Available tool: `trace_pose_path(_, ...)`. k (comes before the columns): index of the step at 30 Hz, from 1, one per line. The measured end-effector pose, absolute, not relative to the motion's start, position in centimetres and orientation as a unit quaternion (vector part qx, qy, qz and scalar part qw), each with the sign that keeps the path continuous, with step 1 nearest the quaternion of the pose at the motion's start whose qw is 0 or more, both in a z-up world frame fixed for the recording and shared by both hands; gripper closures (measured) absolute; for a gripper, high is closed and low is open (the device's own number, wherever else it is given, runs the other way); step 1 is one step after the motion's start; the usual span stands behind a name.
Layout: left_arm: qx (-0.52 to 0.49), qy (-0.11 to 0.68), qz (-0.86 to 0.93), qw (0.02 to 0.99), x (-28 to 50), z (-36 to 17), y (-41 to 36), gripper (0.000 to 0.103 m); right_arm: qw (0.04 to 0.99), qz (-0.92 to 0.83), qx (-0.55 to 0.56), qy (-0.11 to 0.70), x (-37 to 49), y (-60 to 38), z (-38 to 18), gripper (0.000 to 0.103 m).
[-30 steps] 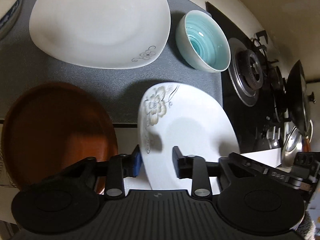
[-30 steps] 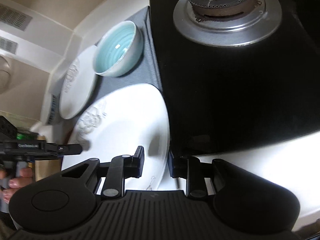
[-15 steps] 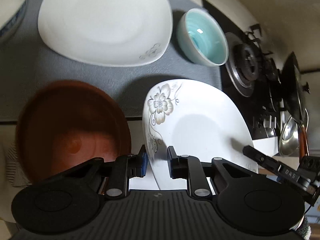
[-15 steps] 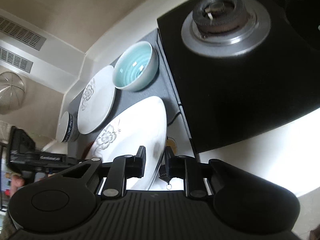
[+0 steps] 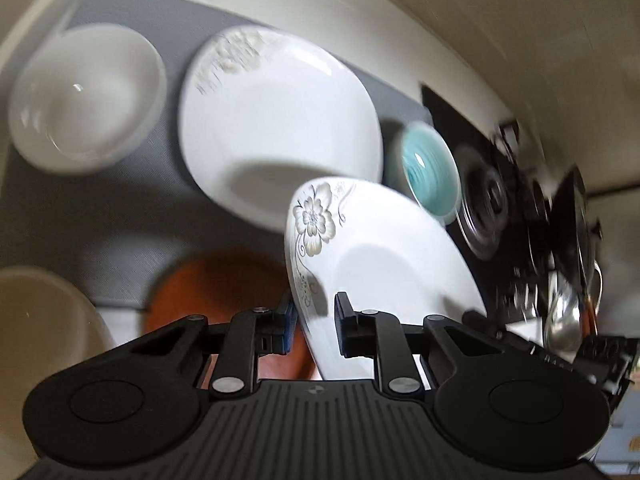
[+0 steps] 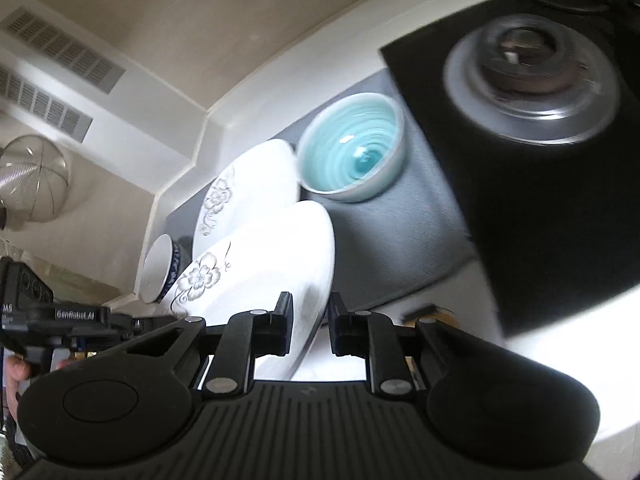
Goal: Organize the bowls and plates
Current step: 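Lay the floral plate onto the other white square plate, open left gripper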
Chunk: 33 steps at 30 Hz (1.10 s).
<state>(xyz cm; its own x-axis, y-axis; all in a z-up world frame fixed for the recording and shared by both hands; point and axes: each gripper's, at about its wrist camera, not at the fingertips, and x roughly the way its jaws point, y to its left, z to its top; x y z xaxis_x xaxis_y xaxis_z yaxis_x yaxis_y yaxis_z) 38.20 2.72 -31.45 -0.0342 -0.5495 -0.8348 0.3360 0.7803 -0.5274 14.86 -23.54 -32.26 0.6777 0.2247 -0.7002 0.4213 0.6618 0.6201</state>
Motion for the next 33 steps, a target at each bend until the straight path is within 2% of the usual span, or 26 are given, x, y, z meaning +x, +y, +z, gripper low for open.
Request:
trace_pose_path(14,-0.101,0.652,-0.282,0.697,46.1,-34.5,4.9,0.082,0.813,-0.094,0.387,0.425,22.3,-20.2,-34.8,0.090)
trace_pose_path(25,-0.106,0.682,-0.286,0.664,48.1,-36.6,4.9,0.083,0.818,-0.144,0.381,0.406,25.1,-20.2,-35.5,0.092)
trace_pose_path(33,-0.131,0.690,-0.312,0.640,47.3,-36.1,7.2,0.082,0.827,-0.159,0.371,0.392,26.3,-19.7,-35.9,0.093)
